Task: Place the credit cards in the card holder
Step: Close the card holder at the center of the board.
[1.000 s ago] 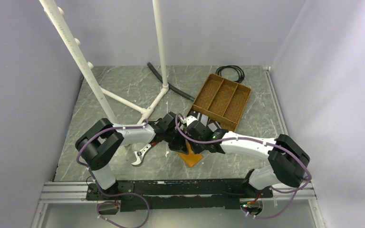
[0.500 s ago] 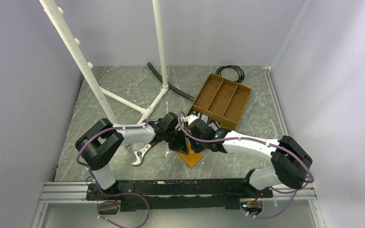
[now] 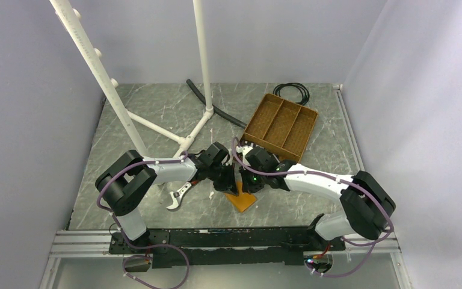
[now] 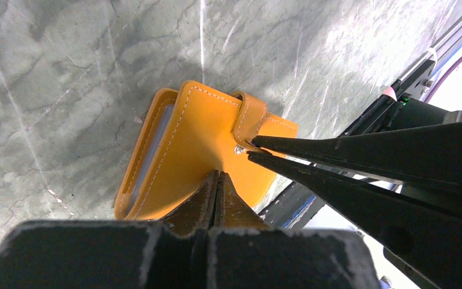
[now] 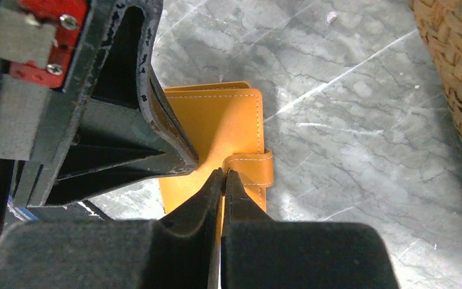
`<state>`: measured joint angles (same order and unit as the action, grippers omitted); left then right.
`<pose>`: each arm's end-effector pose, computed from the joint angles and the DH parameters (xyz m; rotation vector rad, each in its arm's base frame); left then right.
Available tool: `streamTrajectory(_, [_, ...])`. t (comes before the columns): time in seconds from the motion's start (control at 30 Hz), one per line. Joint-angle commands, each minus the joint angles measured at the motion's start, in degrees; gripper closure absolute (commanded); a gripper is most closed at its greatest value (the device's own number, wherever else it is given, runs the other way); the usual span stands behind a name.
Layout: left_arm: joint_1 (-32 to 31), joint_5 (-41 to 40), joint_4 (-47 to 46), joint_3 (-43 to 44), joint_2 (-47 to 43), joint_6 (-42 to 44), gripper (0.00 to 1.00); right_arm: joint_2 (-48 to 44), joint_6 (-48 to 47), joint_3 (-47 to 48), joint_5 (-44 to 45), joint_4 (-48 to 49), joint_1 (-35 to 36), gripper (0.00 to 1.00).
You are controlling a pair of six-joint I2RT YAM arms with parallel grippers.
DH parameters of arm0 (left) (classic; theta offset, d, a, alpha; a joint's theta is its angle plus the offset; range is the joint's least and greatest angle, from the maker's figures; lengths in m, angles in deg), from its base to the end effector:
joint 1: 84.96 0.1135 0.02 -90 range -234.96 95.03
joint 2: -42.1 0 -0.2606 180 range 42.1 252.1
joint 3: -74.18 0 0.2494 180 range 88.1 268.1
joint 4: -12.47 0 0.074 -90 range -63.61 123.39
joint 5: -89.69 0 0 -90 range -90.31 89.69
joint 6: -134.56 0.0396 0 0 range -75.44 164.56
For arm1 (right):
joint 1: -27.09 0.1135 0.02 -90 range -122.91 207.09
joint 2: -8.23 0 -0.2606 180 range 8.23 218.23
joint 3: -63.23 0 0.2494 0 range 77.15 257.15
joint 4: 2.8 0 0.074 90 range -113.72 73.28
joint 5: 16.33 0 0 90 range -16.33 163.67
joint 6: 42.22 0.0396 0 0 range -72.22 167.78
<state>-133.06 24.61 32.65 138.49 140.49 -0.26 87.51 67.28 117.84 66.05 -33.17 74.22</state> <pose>0.2072 -0.2559 0.1423 0.2813 2.8104 -1.0873 0.1751 0.1964 0.1726 -0.6837 2.5487 0.6031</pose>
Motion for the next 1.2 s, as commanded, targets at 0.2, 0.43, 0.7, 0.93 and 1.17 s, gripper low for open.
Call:
streamTrajectory(0.2, [-0.92, -1.2, 2.93, 0.02, 1.17, 0.79, 1.0, 3.27, 0.08, 2.2, 5.46, -3.63, 2.33, 1.0])
streamTrajectory(0.43, [-0.94, -1.24, 2.93, -0.25, 1.01, 0.72, 1.0, 1.7, 2.21, 2.23, 7.44, -6.37, 2.88, 1.0])
streamTrajectory(0.7, [-0.94, -1.2, 2.63, -0.21, 1.13, 0.7, 1.0, 0.31, 3.25, 1.82, 8.77, -7.35, 3.12, 1.0])
streamTrajectory(0.93, [-0.89, -1.02, 2.22, -0.34, 1.28, 0.43, 1.0, 1.44, 3.51, 1.09, 5.75, -4.05, 4.1, 1.0])
streamTrajectory(1.17, [-0.87, -1.2, 2.49, -0.38, 0.94, 0.39, 1.0, 4.08, 3.72, 1.62, 3.79, -2.85, 4.54, 1.0])
